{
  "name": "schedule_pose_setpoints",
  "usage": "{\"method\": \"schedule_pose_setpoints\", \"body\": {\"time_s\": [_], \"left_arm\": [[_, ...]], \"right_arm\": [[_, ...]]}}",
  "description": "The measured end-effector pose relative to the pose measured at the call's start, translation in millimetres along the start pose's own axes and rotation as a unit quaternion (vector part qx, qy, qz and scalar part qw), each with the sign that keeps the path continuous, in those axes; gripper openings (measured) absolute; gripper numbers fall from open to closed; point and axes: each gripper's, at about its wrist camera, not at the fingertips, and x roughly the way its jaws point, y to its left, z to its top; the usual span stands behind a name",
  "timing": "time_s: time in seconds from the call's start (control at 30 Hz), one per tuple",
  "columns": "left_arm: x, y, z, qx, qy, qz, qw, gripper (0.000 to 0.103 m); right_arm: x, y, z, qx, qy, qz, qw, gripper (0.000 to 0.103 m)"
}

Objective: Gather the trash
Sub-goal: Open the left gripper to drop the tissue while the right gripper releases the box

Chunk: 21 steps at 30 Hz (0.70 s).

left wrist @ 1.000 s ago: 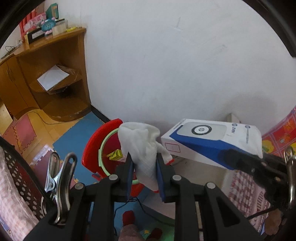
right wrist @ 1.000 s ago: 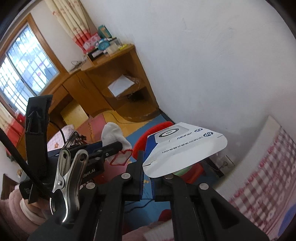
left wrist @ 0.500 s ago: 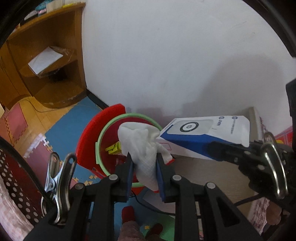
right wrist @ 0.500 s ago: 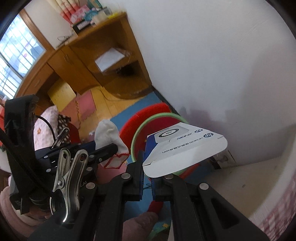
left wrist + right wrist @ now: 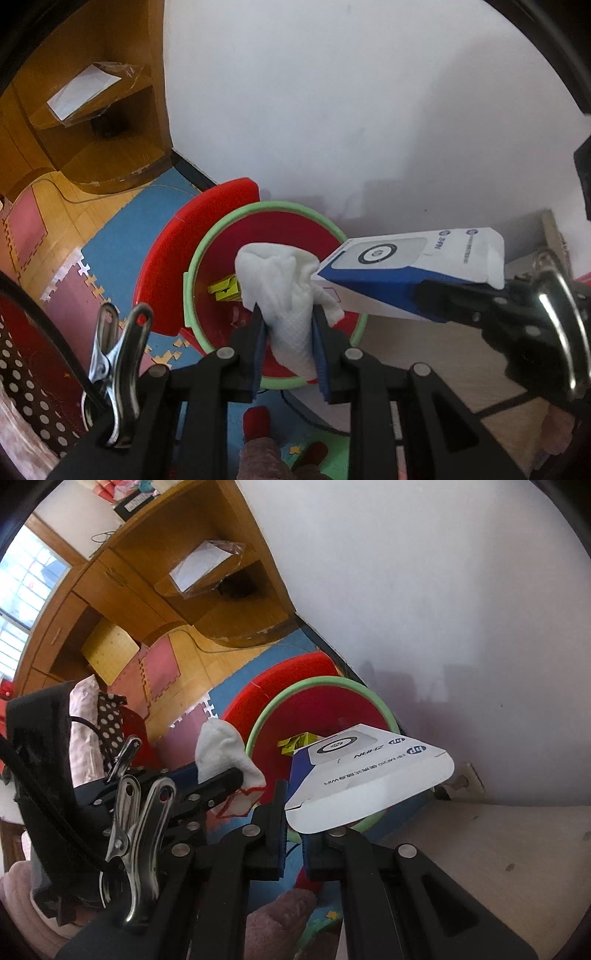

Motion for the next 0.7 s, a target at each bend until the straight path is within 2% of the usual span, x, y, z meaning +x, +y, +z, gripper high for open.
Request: {"method": "schedule_pose_setpoints", "body": {"time_s": [0.33,0.7], "left_arm": [[25.3,-2.1,6.5,0.009,0.018,0.004,0.9998,0.025],[28.9,1.0,10.7,0.011,0.024,0.0,0.9996,0.038]], "right_arm": [[21.4,-2.8,16.3,0.011,0.014,-0.002,1.0,0.007],[24.5,-7.0,17.2,0.027,0.015,0.007,1.0,0.007]]}}
